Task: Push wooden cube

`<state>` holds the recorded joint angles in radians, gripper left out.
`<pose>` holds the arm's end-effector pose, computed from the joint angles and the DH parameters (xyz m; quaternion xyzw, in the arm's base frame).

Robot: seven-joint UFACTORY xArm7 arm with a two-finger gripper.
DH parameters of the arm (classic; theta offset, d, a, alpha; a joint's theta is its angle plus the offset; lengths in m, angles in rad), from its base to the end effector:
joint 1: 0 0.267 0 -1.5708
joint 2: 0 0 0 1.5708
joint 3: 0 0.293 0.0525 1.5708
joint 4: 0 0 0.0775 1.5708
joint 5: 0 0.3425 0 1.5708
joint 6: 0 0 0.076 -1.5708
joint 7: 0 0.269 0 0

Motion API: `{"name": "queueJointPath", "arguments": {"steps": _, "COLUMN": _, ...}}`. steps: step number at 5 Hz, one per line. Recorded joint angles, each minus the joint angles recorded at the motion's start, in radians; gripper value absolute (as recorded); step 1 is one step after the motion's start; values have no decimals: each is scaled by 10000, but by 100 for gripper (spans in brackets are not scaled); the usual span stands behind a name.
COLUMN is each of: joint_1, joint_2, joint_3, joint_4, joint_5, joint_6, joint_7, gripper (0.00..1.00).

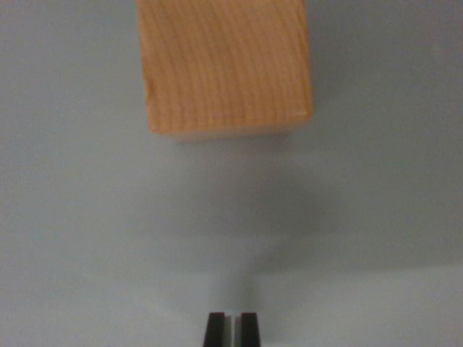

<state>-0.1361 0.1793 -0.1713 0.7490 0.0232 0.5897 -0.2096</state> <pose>0.4040 -0.1325 0.0300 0.9983 -0.0573 -0.0105 0.0064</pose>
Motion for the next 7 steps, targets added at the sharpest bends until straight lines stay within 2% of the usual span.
{"name": "queueJointPath", "arguments": {"steps": 1, "joint_1": 0, "joint_2": 0, "joint_3": 0, "joint_4": 0, "joint_5": 0, "joint_6": 0, "joint_7": 0, "gripper": 100}}
{"name": "queueJointPath", "arguments": {"steps": 5, "joint_1": 1, "joint_2": 29, "joint_3": 4, "joint_4": 44, "joint_5": 3, "joint_6": 16, "joint_7": 4, "gripper": 100}}
{"name": "queueJointPath", "arguments": {"steps": 6, "joint_1": 3, "joint_2": 118, "joint_3": 17, "joint_4": 183, "joint_5": 13, "joint_6": 66, "joint_7": 16, "gripper": 100}}
{"name": "queueJointPath", "arguments": {"steps": 7, "joint_1": 3, "joint_2": 118, "joint_3": 17, "joint_4": 183, "joint_5": 13, "joint_6": 66, "joint_7": 16, "gripper": 100}}
